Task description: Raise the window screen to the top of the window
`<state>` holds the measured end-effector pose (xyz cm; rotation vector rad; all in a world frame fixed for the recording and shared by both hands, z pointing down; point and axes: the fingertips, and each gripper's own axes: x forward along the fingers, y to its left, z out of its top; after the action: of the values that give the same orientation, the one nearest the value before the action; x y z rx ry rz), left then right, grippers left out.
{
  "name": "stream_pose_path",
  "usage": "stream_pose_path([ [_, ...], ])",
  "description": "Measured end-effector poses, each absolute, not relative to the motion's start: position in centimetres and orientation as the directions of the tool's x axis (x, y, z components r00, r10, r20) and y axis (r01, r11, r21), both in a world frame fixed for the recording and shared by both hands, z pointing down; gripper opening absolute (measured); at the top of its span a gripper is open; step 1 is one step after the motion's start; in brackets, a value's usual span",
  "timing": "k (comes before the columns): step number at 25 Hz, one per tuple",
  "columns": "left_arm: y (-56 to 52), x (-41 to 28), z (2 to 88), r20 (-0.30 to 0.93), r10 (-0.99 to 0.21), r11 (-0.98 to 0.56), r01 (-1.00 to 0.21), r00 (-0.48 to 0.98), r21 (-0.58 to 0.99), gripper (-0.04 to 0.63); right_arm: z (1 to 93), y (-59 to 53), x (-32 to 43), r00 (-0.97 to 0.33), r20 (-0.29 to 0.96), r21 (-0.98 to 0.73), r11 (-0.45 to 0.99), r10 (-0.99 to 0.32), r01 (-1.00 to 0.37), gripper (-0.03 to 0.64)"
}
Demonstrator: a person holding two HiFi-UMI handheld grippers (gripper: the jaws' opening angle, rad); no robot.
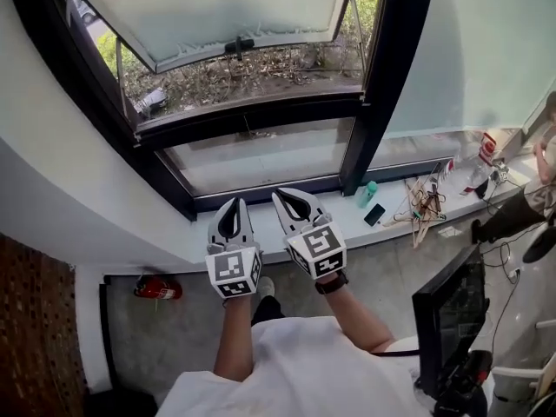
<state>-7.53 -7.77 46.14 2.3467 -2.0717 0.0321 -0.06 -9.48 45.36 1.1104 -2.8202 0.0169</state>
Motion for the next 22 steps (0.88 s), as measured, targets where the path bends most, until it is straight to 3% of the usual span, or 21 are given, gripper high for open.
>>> stream_pose_path([
  [11,-18.0,-16.9,44.1,0.002,-0.972,-0.232,-0.967,0.233,-0.103,-0.014,45.1,-18.6,-10.2,-0.651,0.14,0.063,0.663,-0.746,-0.746,0.002],
  [19,-22.7,-17.6,47.8,0.057,-0.956,-0.29,-0.956,0.288,-0.03,-0.014,48.5,-22.4,-9.8,-0.616,0.218,0.044,0.638,-0.757,-0.769,0.002],
  [22,-25.3,-16.8,47.9,0.098,-0.933,-0.355,-0.931,0.347,-0.085,-0.014,49.2,-23.8,-9.0,-0.612,0.229,0.035,0.634,-0.757,-0.772,0.002],
])
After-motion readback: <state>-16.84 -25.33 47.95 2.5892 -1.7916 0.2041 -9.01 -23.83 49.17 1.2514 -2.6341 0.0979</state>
